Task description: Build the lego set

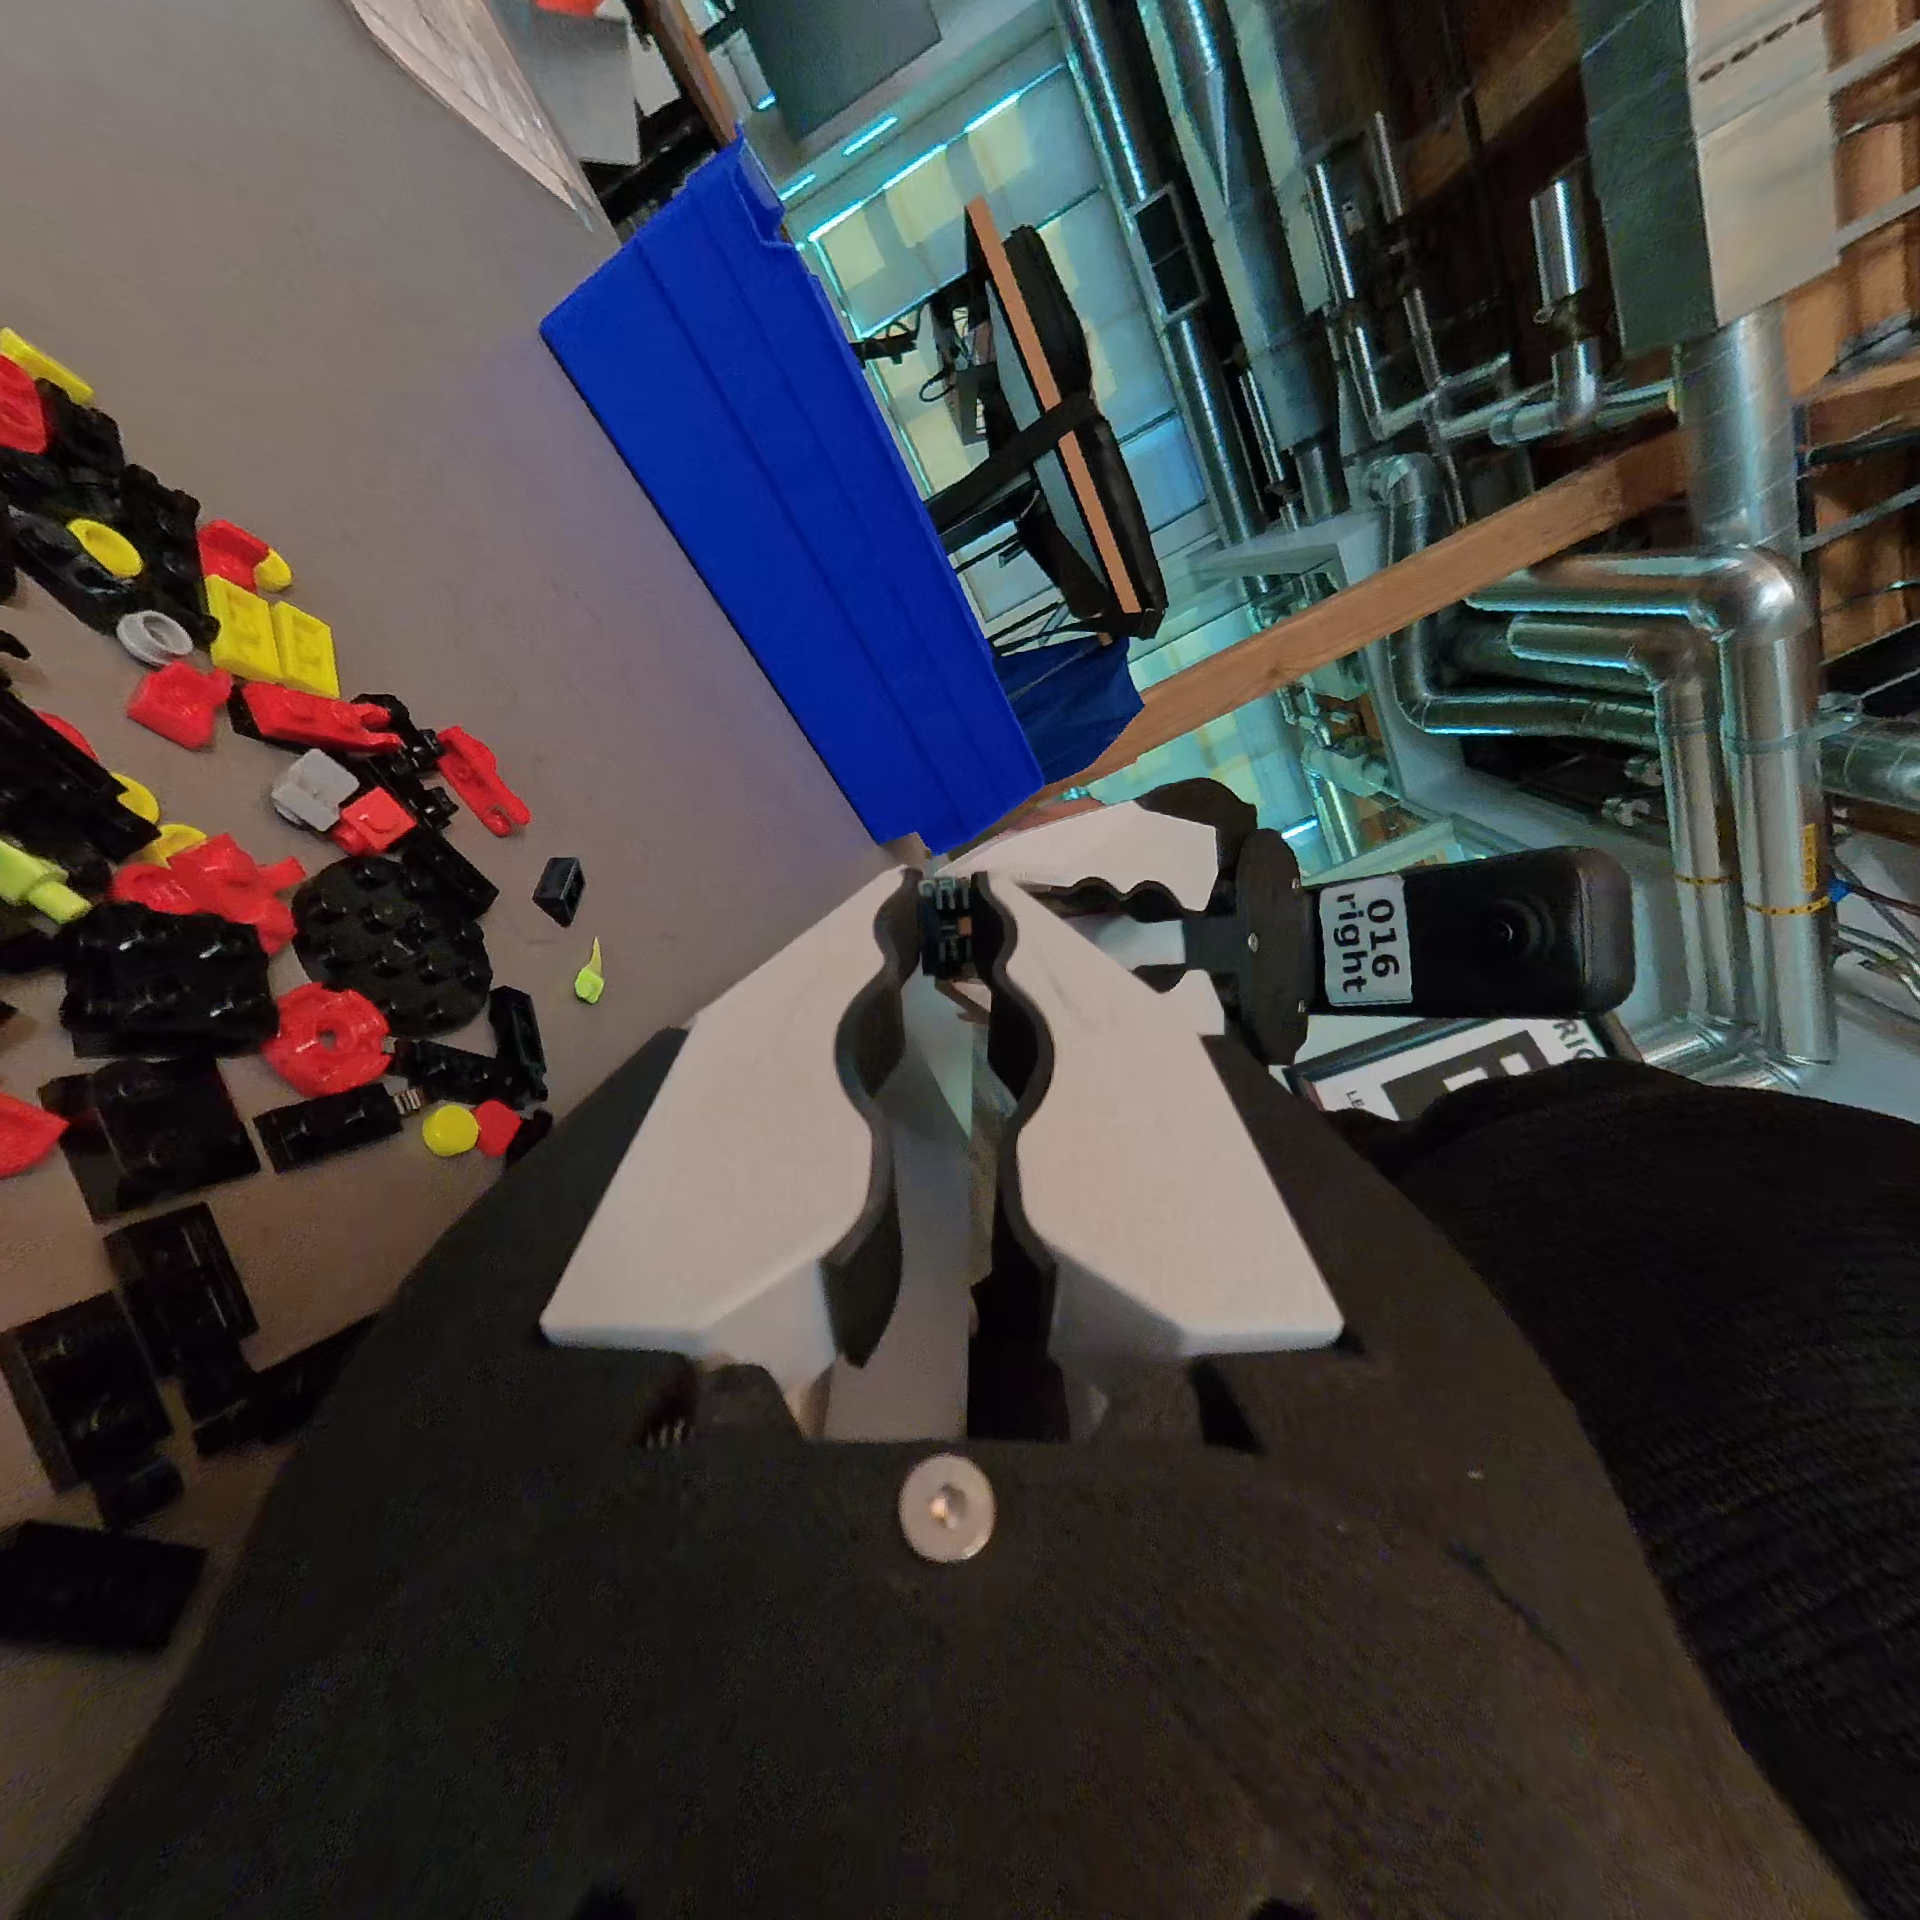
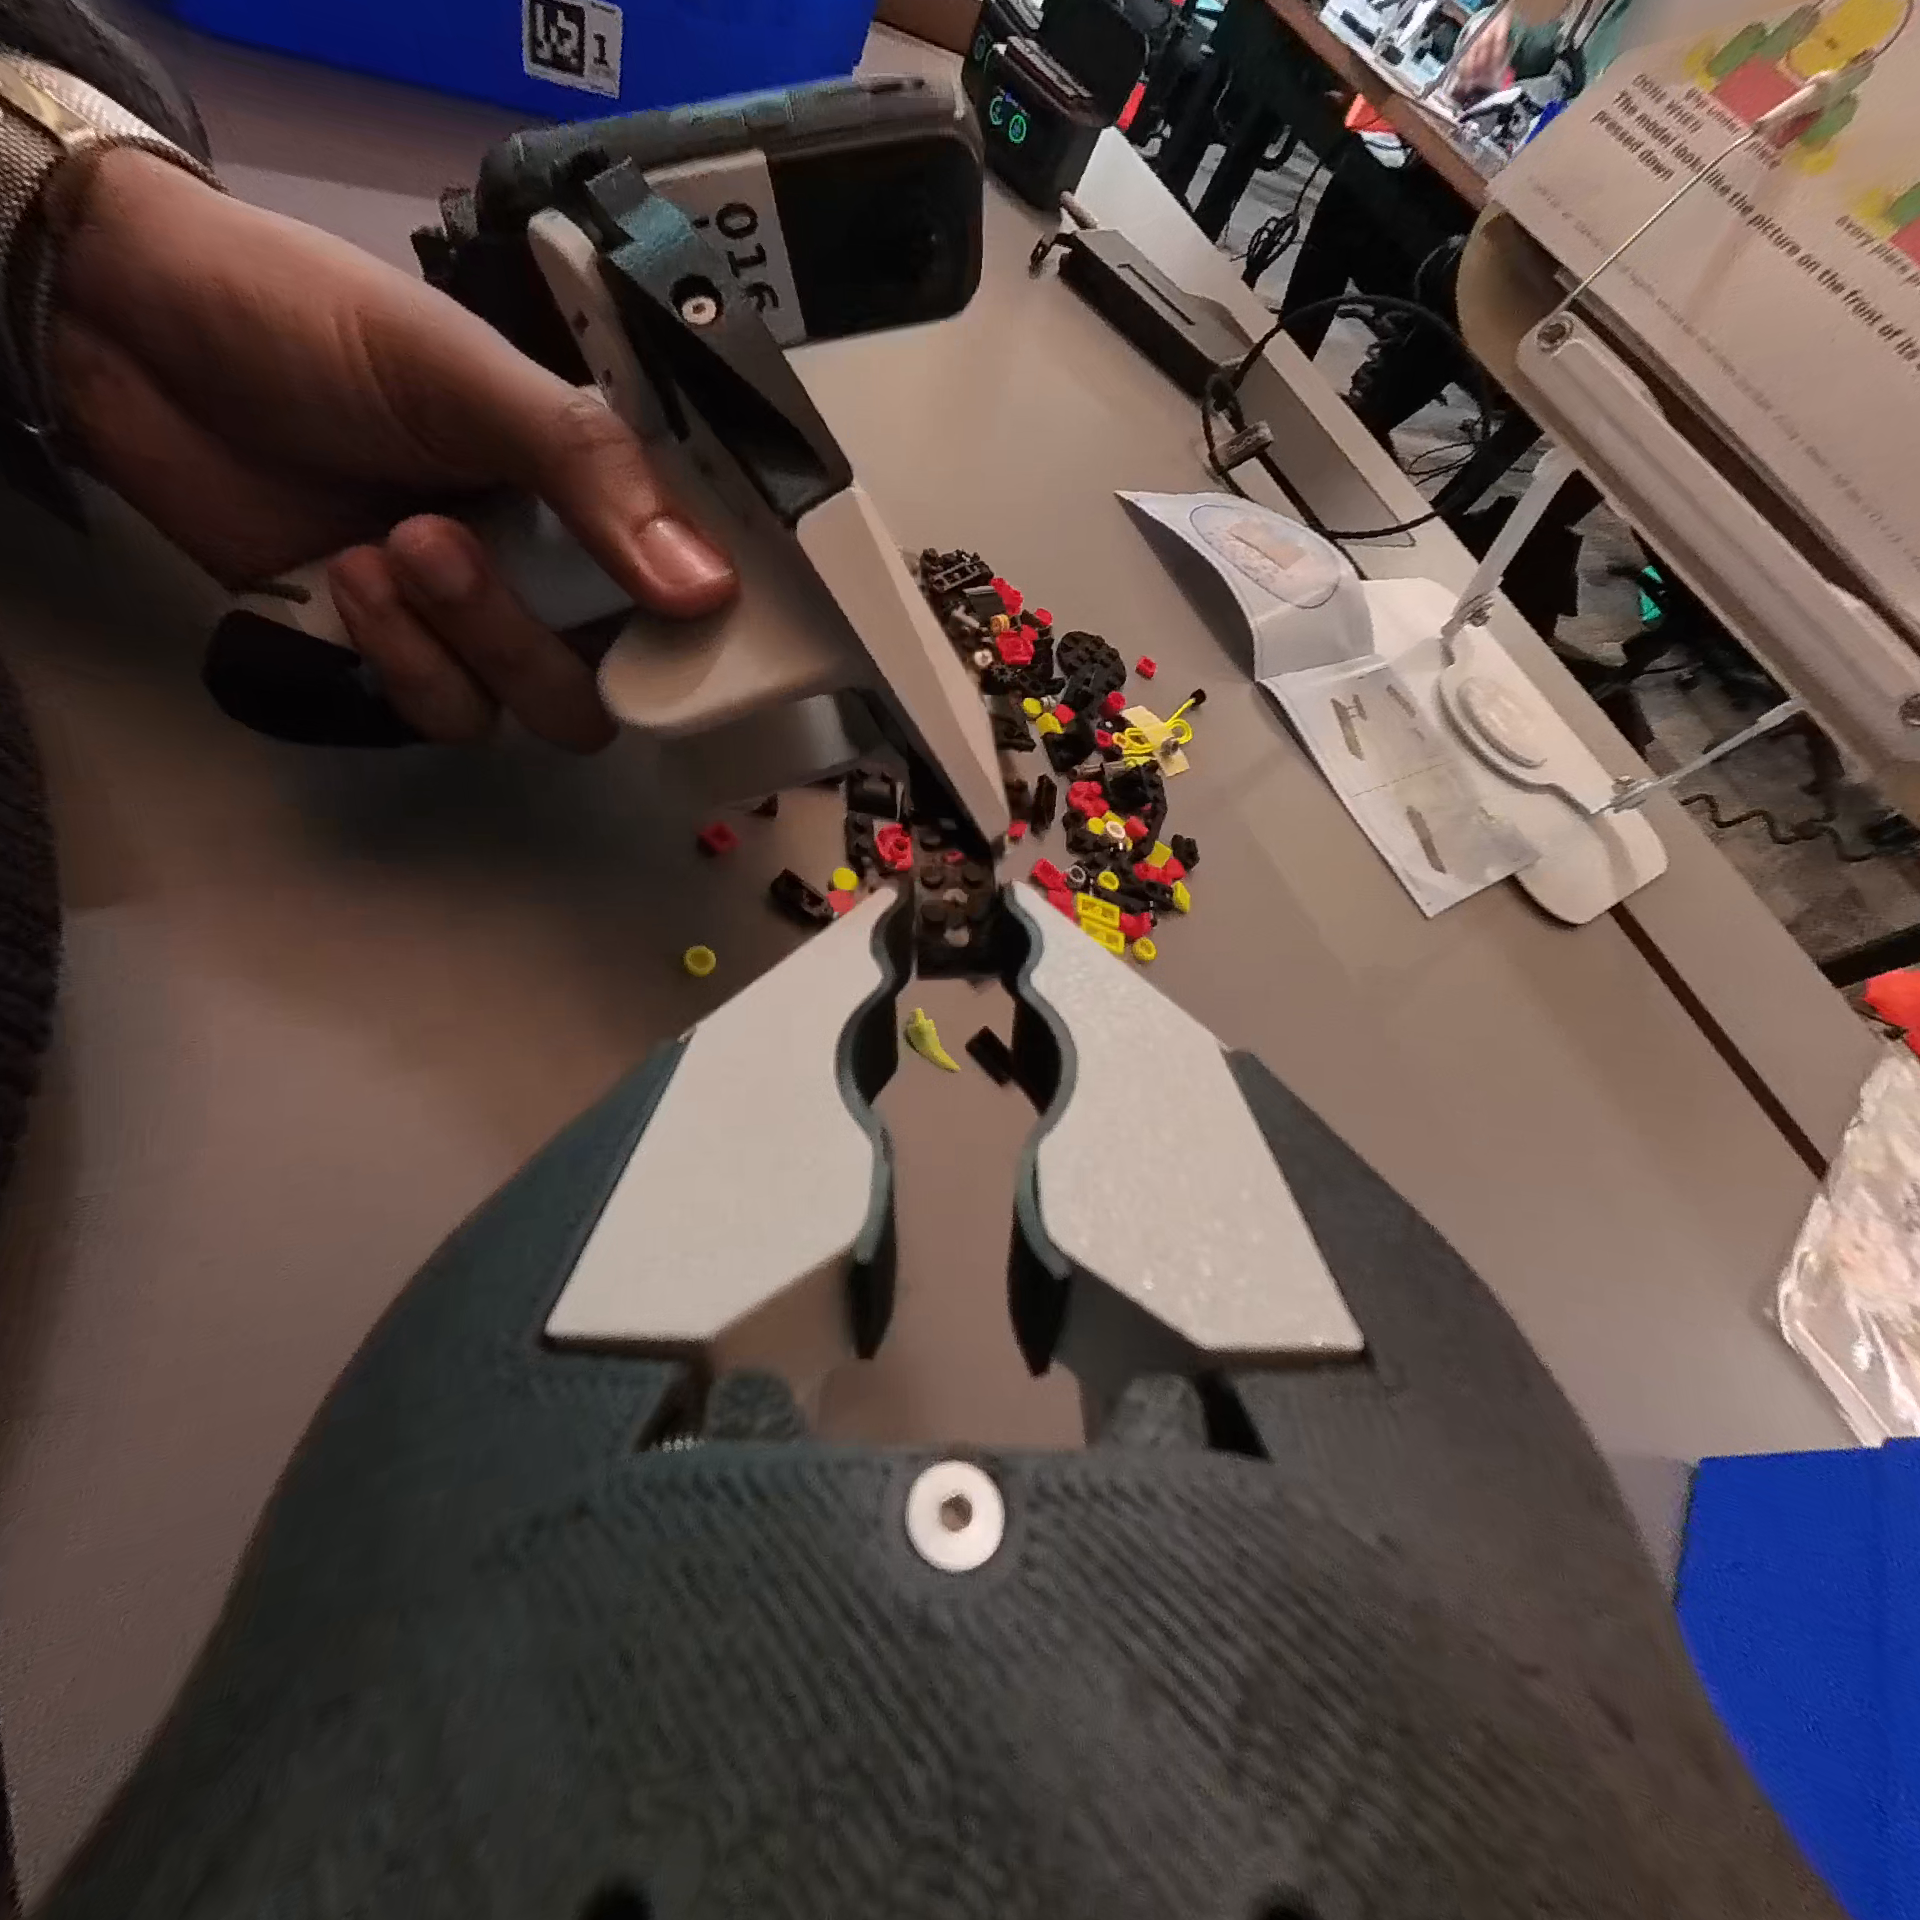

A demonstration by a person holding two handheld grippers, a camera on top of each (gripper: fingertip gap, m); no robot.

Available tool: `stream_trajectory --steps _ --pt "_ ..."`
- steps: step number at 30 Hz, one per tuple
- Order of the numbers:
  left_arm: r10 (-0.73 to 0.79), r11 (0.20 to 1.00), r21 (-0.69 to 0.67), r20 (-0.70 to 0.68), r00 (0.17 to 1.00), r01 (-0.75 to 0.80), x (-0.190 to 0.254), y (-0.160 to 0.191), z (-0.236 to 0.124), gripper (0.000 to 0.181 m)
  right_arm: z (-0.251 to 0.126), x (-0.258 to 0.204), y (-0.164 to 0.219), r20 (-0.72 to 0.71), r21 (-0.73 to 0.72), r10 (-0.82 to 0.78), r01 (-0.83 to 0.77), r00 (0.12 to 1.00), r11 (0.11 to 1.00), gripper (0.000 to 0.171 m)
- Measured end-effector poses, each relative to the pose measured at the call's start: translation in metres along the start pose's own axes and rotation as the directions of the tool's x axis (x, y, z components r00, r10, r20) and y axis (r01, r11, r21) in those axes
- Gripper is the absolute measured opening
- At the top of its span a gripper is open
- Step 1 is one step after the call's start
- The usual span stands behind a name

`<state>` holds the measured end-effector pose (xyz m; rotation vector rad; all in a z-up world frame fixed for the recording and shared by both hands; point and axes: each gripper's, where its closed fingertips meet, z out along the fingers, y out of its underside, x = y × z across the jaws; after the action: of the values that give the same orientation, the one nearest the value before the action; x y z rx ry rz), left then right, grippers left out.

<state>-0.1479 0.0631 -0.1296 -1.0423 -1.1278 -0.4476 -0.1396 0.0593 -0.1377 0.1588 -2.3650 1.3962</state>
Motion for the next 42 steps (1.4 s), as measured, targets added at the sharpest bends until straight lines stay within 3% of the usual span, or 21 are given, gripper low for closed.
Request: stream_trajectory --steps 4,9,17,21,23,26,28,34,39,42 --pt "0.033 0.999 0.015 0.041 0.999 -0.034 -0.004 -0.007 -0.004 0.016 -0.005 0.004 0.017 0.052 -0.045 -0.024 0.026 0.998 0.999 0.014" --pt "0.026 0.999 0.041 0.034 0.999 -0.027 -0.003 -0.014 -0.009 0.016 -0.020 -0.019 0.071 0.326 -0.205 0.082 -0.014 0.942 0.979 0.014" --pt "0.041 0.999 0.003 0.008 0.999 -0.041 0.002 -0.009 -0.007 0.012 -0.035 -0.017 0.101 0.405 -0.316 0.251 -0.123 0.879 0.941 0.015" --pt "0.222 0.969 -0.135 0.103 0.970 -0.207 -0.007 0.004 -0.004 0.017 -0.032 -0.014 0.102 0.378 -0.315 0.239 -0.118 0.894 0.942 0.020" --pt "0.408 0.892 -0.279 0.162 0.898 -0.355 -0.017 0.015 -0.004 0.024 -0.031 -0.013 0.100 0.371 -0.311 0.240 -0.124 0.897 0.942 0.023" --pt "0.711 0.675 -0.479 0.219 0.668 -0.561 -0.038 0.028 -0.007 0.038 -0.028 -0.013 0.097 0.365 -0.299 0.242 -0.133 0.899 0.945 0.026" --pt "0.787 0.585 -0.549 0.209 0.580 -0.597 -0.044 0.041 -0.004 0.047 -0.026 -0.016 0.096 0.367 -0.300 0.236 -0.125 0.900 0.946 0.026" --pt "0.794 0.544 -0.655 0.199 0.574 -0.525 -0.057 0.062 -0.001 0.056 -0.023 -0.024 0.095 0.381 -0.312 0.211 -0.090 0.900 0.946 0.020" --pt "0.890 0.419 -0.728 0.208 0.406 -0.543 -0.071 0.057 -0.005 0.055 -0.021 -0.031 0.092 0.401 -0.304 0.186 -0.061 0.897 0.951 0.016" --pt "0.911 0.406 -0.735 0.279 0.303 -0.544 -0.081 0.028 -0.014 0.048 -0.022 -0.034 0.090 0.411 -0.300 0.181 -0.055 0.893 0.952 0.015"
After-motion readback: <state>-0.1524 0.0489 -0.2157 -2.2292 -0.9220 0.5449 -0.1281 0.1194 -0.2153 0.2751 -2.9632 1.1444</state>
